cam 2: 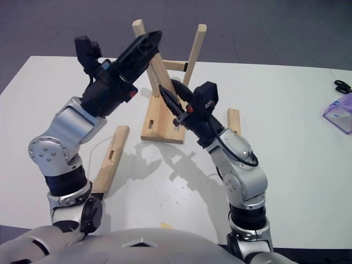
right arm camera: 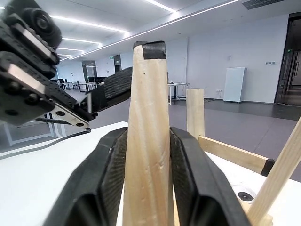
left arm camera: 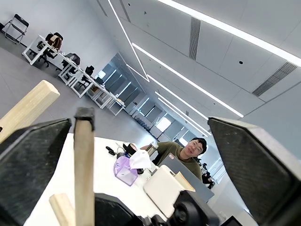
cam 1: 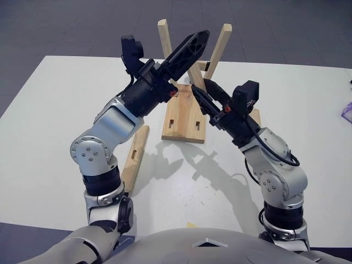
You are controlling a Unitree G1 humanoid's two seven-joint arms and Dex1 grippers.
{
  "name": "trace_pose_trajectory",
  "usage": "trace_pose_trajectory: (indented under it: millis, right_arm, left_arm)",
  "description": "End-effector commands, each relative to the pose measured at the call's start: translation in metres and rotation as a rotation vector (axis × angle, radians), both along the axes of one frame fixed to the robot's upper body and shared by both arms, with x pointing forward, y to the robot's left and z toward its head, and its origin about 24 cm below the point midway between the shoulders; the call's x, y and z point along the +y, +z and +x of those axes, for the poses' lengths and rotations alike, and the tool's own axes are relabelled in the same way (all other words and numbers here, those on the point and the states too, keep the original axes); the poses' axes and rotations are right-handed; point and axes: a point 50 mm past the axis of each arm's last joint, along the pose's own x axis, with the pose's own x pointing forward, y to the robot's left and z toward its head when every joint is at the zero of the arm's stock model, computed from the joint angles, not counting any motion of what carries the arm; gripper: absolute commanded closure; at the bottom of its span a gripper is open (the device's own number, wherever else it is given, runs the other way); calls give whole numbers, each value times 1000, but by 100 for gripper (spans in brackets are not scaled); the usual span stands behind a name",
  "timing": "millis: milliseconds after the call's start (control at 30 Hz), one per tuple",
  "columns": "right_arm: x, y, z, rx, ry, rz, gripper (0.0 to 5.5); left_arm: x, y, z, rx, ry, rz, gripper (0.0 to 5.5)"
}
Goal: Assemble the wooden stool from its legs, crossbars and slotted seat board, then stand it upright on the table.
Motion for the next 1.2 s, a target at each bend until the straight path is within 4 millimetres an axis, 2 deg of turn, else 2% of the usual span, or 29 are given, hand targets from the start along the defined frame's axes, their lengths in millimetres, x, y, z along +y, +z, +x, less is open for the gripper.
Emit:
trace_pose_trajectory:
  millis: [33, 133, 400, 533, 833, 900, 1200]
  right_arm:
    - [6, -1, -3, -47, -42, -39, 420]
    - [1, -8, 1, -122, -144, -152, 420]
    - [-1, -17, 1, -151, -227, -206, 420]
    - [0, -17, 0, -151, -237, -198, 420]
    - [3, -17, -3, -140, -249, -172, 420]
    - [3, -17, -4, -137, -252, -167, 420]
    - [5, -22, -4, -100, -247, -157, 420]
  left_arm:
    - [-4, 0, 3, 16, -18, 77, 43]
    - [-6, 9, 0, -38, -36, 135, 94]
    - [-11, 22, 8, -70, -20, 147, 221]
    - [-12, 16, 7, -66, -18, 207, 297]
    - [-11, -6, 7, -149, 20, 485, 444]
    - [-11, -6, 8, -168, 25, 495, 477]
    - [-10, 2, 8, -195, 46, 416, 498]
